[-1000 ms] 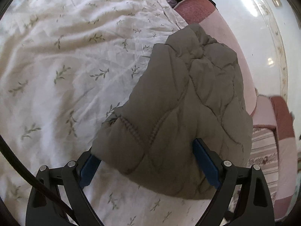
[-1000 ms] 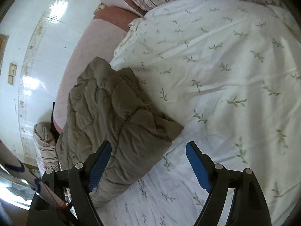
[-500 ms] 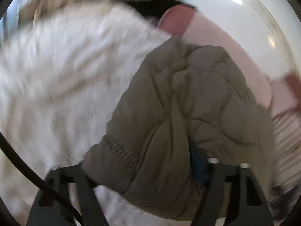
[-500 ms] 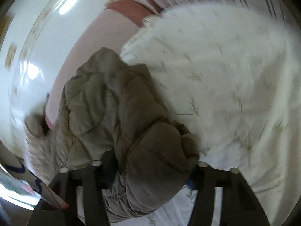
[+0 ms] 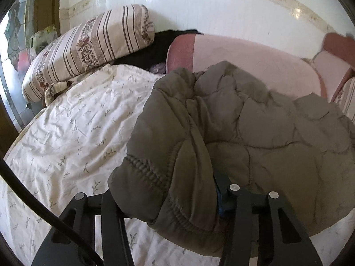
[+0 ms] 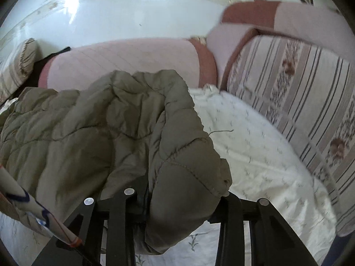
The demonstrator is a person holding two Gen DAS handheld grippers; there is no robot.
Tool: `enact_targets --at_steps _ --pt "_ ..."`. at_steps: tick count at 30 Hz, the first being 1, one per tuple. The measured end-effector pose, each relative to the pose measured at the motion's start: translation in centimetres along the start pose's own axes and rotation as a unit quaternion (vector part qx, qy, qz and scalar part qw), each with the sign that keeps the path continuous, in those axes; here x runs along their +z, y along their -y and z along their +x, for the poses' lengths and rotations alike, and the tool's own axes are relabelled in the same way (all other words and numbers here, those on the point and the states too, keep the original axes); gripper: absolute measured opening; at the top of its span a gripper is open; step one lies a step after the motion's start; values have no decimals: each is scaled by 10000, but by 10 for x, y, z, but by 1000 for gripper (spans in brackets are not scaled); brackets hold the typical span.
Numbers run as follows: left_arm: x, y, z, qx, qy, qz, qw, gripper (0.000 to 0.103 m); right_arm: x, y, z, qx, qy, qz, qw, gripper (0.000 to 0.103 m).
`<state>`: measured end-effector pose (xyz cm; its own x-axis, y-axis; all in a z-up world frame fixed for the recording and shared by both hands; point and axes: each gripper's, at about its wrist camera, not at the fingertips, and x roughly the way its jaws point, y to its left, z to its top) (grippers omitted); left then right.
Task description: Fold large clothes
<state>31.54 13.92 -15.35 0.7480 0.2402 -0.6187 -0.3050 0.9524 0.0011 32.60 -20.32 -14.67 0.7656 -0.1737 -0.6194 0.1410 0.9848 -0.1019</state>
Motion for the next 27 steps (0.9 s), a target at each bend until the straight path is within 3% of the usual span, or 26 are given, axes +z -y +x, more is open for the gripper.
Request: enact_targets --at_steps 9,15,22,25,27 --pt "-15 -16 -57 -178 235 -191 9994 48 -4 7 -54 407 527 -12 9978 37" --pt "-54 -31 -102 -195 231 -302 9991 48 -26 9 -97 576 542 -89 9968 36" --pt "-107 -49 -129 -183 -22 -446 9988 55 -83 31 -136 759 178 127 9969 37" --pt "-111 -59 -120 -192 -255 -629 9975 64 -97 44 -126 763 -211 309 9964 41" --pt "-110 -71 -117 -267 -336 -920 9948 71 -99 55 -115 865 -477 565 9935 52"
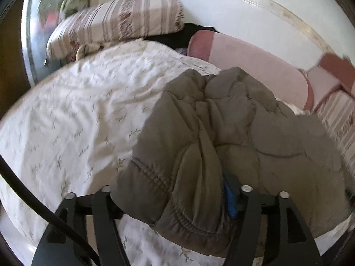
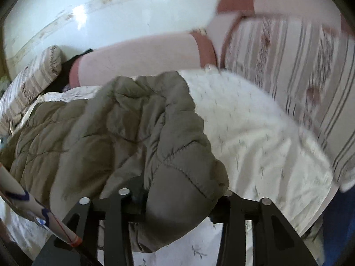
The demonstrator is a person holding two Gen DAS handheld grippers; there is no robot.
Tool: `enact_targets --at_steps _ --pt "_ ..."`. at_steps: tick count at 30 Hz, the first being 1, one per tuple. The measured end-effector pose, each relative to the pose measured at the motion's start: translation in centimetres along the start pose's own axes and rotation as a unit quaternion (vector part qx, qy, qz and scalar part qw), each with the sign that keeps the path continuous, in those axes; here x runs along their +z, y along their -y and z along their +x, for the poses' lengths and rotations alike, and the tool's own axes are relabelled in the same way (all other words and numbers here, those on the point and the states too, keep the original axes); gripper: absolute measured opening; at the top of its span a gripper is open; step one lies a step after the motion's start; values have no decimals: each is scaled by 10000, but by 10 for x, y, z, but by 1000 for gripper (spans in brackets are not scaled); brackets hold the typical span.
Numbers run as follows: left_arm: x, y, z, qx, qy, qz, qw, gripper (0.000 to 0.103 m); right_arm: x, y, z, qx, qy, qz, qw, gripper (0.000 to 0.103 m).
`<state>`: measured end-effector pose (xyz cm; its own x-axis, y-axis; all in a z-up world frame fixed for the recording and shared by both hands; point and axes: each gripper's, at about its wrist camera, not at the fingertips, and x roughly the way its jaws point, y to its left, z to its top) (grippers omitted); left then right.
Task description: Fold large clothes
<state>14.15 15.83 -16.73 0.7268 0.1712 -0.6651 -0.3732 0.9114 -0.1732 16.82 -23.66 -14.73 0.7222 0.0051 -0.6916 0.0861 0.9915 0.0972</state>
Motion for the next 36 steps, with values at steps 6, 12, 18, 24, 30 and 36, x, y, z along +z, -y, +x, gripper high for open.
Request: enact_targets --at_steps 6,12,18,24,30,36 --pt "7 -24 -23 112 451 -592 9972 73 -4 68 -7 226 -322 1582 9866 82" --pt "20 30 -46 394 1417 287 9887 74 14 48 -41 -45 571 897 9943 64" --pt "25 125 2 -138 1009 1375 9853 75 48 -48 6 279 438 -384 9979 53" --pt "20 146 59 67 428 1659 9852 78 63 -91 84 31 80 -977 9952 51" --pt "16 143 71 -14 434 1623 9858 80 55 -102 117 -284 -212 -1186 9923 52" --pt "14 144 73 44 511 1656 9849 81 50 -108 118 -570 -128 -1393 9885 52"
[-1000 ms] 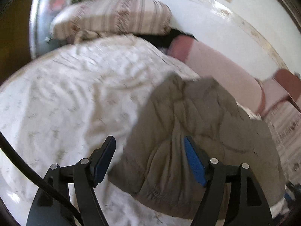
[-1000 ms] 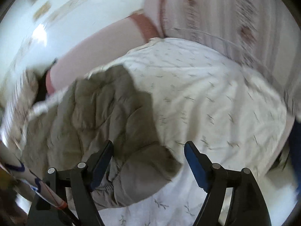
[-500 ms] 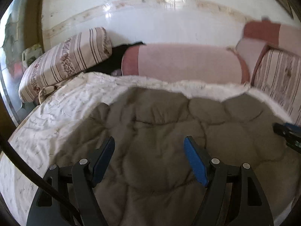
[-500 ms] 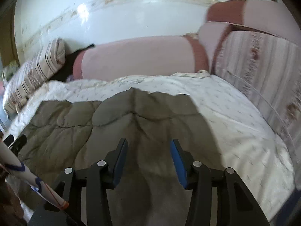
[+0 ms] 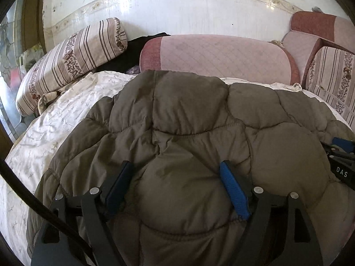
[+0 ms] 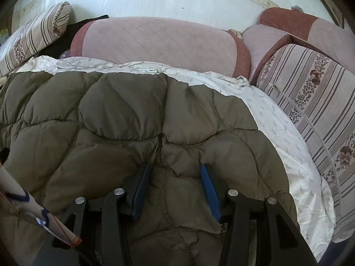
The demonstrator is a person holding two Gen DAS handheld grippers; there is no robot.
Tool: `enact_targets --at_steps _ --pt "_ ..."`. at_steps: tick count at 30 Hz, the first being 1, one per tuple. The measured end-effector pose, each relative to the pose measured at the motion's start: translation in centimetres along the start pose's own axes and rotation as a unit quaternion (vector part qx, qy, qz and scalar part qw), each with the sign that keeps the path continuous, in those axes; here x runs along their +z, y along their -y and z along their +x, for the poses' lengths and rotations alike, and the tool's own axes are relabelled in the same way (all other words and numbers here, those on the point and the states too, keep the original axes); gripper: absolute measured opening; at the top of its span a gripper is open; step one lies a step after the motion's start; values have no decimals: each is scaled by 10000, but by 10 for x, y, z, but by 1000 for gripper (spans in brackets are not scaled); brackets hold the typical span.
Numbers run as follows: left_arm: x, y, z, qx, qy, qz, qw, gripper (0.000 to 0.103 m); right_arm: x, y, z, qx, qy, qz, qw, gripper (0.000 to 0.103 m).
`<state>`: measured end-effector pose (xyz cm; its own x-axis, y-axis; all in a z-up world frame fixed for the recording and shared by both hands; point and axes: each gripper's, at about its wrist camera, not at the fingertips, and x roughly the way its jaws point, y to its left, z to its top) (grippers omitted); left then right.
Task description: Fold large clothes
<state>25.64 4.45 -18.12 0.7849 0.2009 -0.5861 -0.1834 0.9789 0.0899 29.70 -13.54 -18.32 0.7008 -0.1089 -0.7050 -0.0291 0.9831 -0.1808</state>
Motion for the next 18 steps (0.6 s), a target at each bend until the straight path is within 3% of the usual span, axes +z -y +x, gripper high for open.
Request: enact_targets --at_steps 6,13,18 --pt "-1 0 -2 40 44 -6 10000 81 -2 2 -8 -80 94 20 9999 52" --pt "-2 -1 -4 88 95 -31 9999 81 -26 26 -64 -162 477 418 9979 55" --pt "-3 1 -4 158 119 -10 9998 82 -51 45 -81 -398 305 857 9951 55"
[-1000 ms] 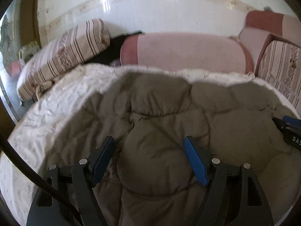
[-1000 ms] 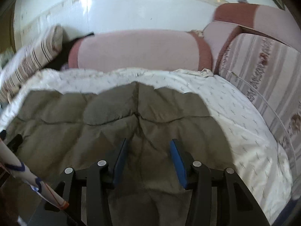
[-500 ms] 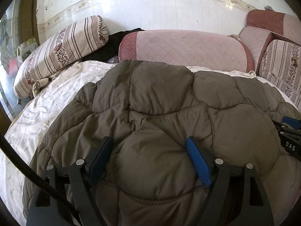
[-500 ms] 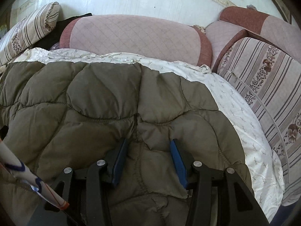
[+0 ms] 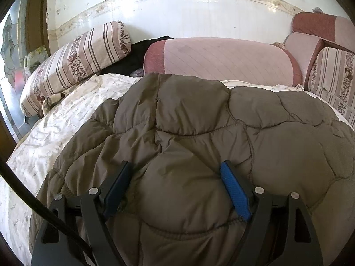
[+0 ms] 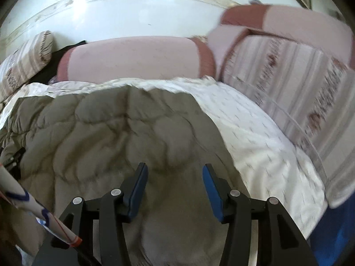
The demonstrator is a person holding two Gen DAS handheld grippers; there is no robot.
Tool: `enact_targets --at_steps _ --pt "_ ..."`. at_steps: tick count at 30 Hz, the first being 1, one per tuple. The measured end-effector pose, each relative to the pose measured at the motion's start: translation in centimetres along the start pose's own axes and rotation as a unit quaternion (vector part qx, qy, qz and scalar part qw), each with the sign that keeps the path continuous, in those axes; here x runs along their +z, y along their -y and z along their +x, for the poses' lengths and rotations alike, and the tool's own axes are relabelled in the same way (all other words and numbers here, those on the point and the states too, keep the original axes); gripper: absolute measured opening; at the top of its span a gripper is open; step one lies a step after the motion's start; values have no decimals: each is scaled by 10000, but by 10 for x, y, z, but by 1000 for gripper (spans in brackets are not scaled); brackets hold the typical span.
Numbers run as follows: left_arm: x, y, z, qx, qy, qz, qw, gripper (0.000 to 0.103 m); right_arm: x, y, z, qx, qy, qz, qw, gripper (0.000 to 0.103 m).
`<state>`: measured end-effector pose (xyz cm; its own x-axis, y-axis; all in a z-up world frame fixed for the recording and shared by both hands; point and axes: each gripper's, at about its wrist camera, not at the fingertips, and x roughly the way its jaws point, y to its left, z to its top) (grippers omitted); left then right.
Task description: Fold large clothes
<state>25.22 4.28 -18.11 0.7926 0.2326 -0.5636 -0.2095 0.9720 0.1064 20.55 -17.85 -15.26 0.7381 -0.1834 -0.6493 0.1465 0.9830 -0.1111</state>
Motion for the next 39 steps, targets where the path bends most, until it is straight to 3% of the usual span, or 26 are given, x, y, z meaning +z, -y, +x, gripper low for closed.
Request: enact_targets --at_steps 4,10,20,29,33,39 --pt "-1 2 -1 44 39 37 10000 82 -20 -4 7 -200 -196 -263 9993 56" --pt "-2 4 -2 84 80 36 9999 82 -23 -11 6 -364 -39 -572 9977 56" --pt "-2 6 -10 149 149 53 9998 82 -10 -38 -28 470 578 -607 9954 57" --pt "-4 9 -14 234 198 143 9994 82 -14 -84 -43 379 889 -1221 9878 57" --pt "-4 9 -14 232 201 145 9994 82 -12 -88 -50 810 992 -1115 9855 57" --pt "-4 9 -15 206 202 106 9995 83 -10 -97 -62 1916 929 -956 9724 57"
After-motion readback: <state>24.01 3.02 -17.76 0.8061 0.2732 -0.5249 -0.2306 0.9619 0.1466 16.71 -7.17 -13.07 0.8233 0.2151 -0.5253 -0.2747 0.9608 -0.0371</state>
